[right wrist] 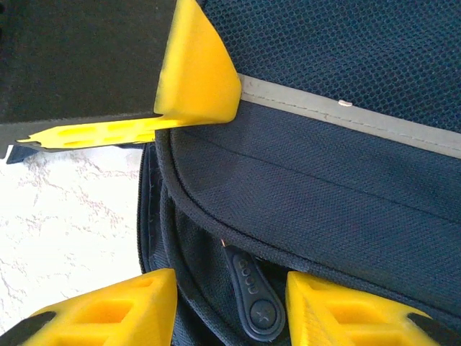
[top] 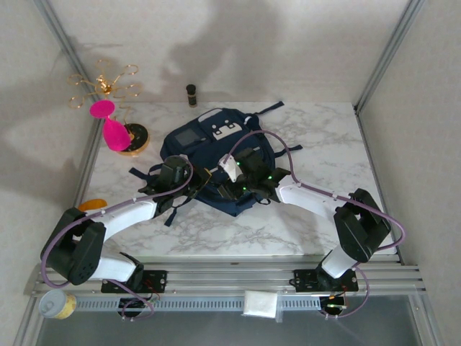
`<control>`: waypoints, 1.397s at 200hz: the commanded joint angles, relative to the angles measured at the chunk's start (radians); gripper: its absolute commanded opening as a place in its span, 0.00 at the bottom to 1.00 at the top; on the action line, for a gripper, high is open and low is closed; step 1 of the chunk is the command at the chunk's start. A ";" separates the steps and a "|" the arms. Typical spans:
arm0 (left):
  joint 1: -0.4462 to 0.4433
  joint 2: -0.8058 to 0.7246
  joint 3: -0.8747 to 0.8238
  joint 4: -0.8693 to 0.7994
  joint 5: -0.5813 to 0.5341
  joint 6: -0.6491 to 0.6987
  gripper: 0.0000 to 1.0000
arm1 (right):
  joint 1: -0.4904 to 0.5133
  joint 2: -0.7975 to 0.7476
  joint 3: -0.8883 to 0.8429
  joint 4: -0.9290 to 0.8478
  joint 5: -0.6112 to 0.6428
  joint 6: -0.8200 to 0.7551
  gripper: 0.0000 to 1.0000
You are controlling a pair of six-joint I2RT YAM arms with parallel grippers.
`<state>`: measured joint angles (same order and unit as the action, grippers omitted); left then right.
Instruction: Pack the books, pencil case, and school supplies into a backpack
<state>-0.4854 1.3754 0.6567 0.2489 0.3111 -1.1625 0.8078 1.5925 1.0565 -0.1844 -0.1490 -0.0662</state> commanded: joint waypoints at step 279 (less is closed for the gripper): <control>0.082 -0.080 0.050 -0.078 0.063 0.121 0.00 | -0.241 -0.253 -0.260 0.177 0.065 0.061 0.00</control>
<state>-0.4503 1.3422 0.6796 0.1944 0.3599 -1.1179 0.5941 1.3594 0.8108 -0.0185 -0.0982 -0.0284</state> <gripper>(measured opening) 0.063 0.053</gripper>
